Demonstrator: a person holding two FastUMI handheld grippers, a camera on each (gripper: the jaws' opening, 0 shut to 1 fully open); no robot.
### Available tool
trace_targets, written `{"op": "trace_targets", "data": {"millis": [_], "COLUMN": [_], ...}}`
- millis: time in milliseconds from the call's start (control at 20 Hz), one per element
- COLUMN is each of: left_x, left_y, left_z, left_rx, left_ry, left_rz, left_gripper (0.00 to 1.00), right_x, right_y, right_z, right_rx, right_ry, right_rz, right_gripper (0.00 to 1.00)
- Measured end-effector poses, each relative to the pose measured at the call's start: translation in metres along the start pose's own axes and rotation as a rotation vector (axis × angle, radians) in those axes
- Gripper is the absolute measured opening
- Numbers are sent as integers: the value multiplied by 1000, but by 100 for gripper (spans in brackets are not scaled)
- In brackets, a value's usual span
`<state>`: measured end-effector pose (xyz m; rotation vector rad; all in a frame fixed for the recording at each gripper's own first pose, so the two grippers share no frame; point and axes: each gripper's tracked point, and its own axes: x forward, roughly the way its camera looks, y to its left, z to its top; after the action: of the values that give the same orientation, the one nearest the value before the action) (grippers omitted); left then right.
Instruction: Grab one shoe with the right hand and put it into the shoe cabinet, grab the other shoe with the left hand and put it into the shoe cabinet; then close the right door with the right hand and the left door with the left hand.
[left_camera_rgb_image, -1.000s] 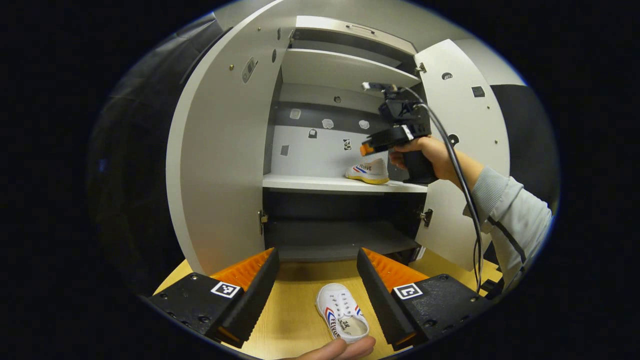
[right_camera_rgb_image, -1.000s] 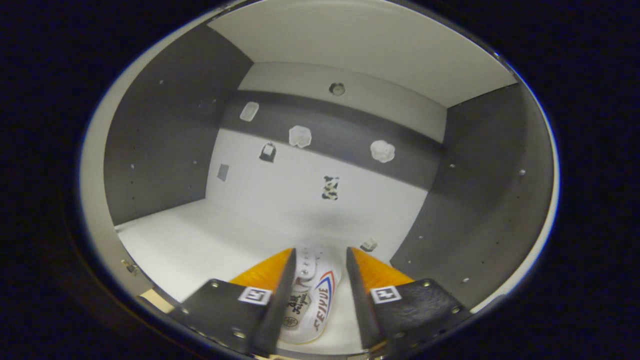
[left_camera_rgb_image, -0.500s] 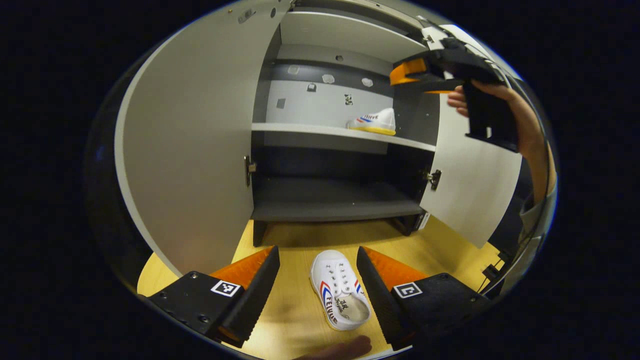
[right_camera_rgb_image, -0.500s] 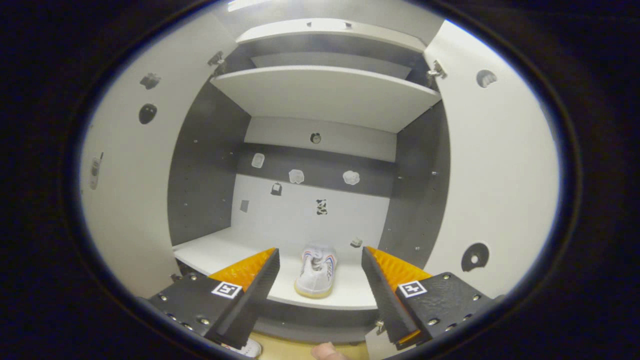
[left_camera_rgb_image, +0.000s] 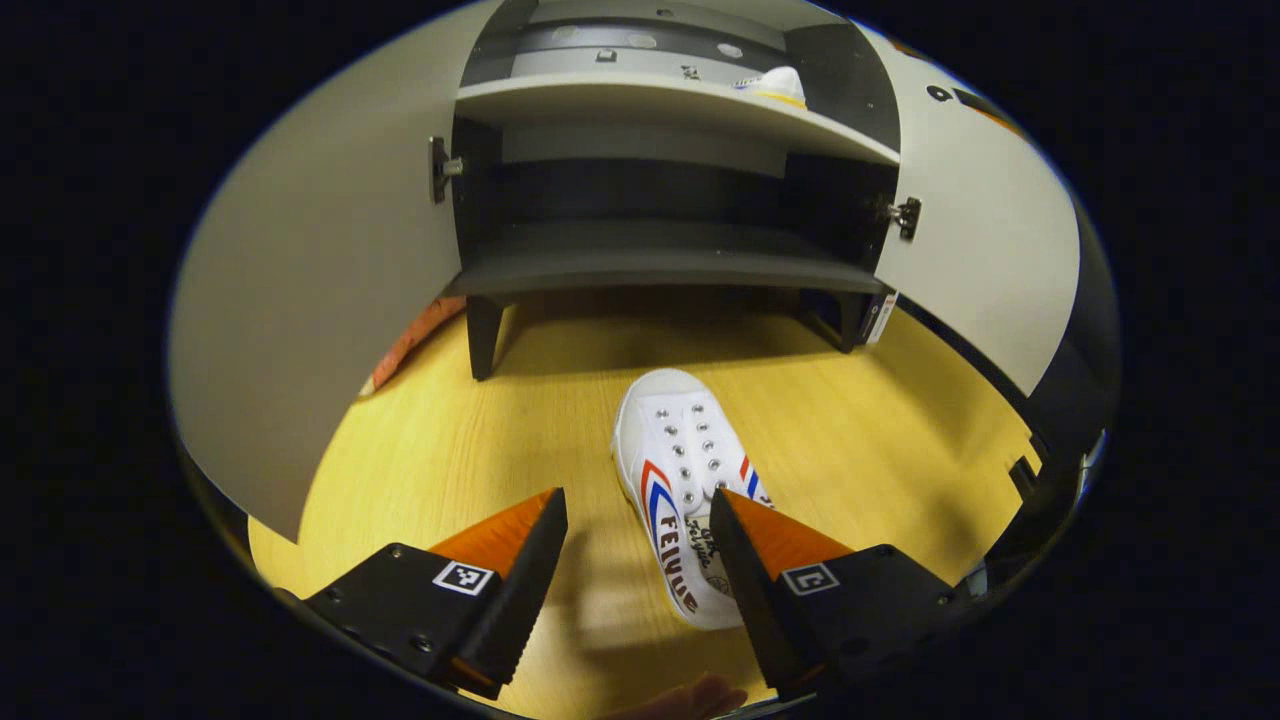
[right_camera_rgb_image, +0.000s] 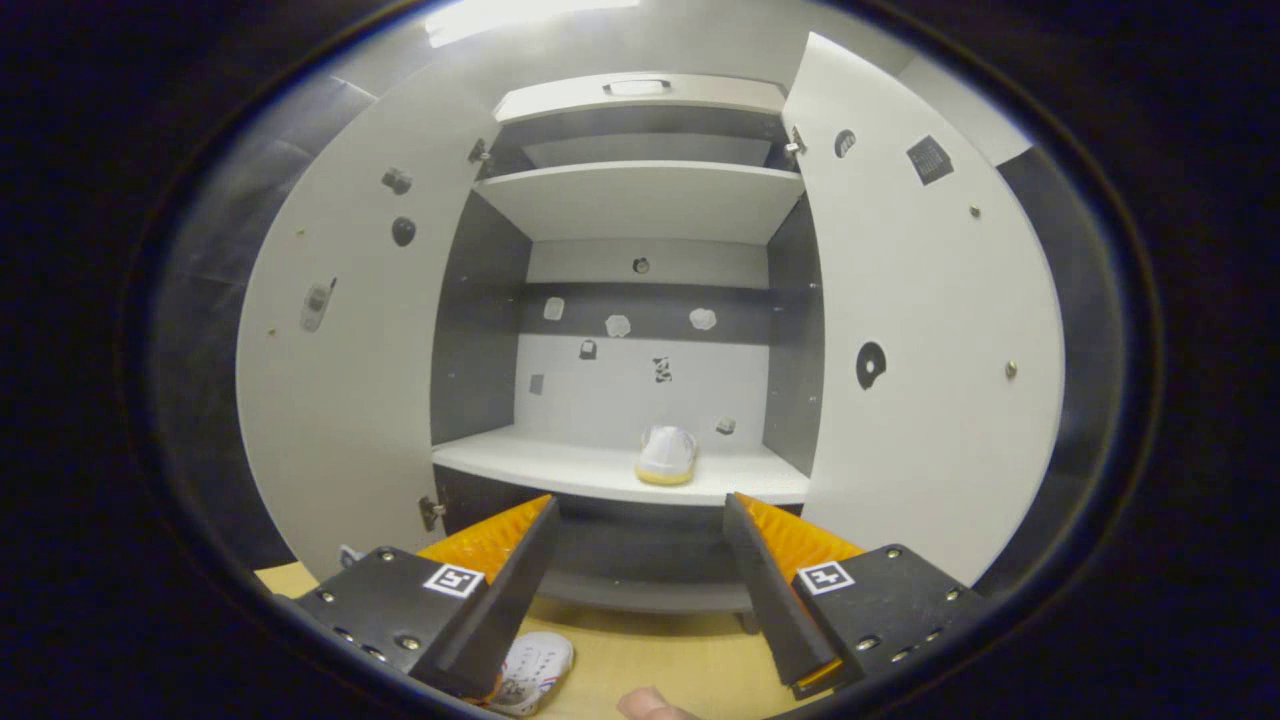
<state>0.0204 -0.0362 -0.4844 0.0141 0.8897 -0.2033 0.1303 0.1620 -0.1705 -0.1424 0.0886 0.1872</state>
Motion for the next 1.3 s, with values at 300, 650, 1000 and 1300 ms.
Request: {"op": "trace_targets", "data": {"millis": [300,650,1000,1300], "left_x": [18,25,-22,-67], "left_y": [-16,-5,-10,-8], "left_z": [-26,-9,41,122], "left_rx": [-63,-40,-41,-14], "left_ry": [130,95,6,-176], "left_rz": [-100,-81,-75,-34], "left_gripper": [67,17,1,1], "right_x": [-17,-19,-18,-25], "right_y": [-15,-26,-39,-53], "right_z": [-33,-64,-80,-77], "right_rx": [10,35,54,84], "right_ry": [37,88,105,78], "right_rz": [-40,-34,-42,-63], "right_gripper": [98,98,98,99]}}
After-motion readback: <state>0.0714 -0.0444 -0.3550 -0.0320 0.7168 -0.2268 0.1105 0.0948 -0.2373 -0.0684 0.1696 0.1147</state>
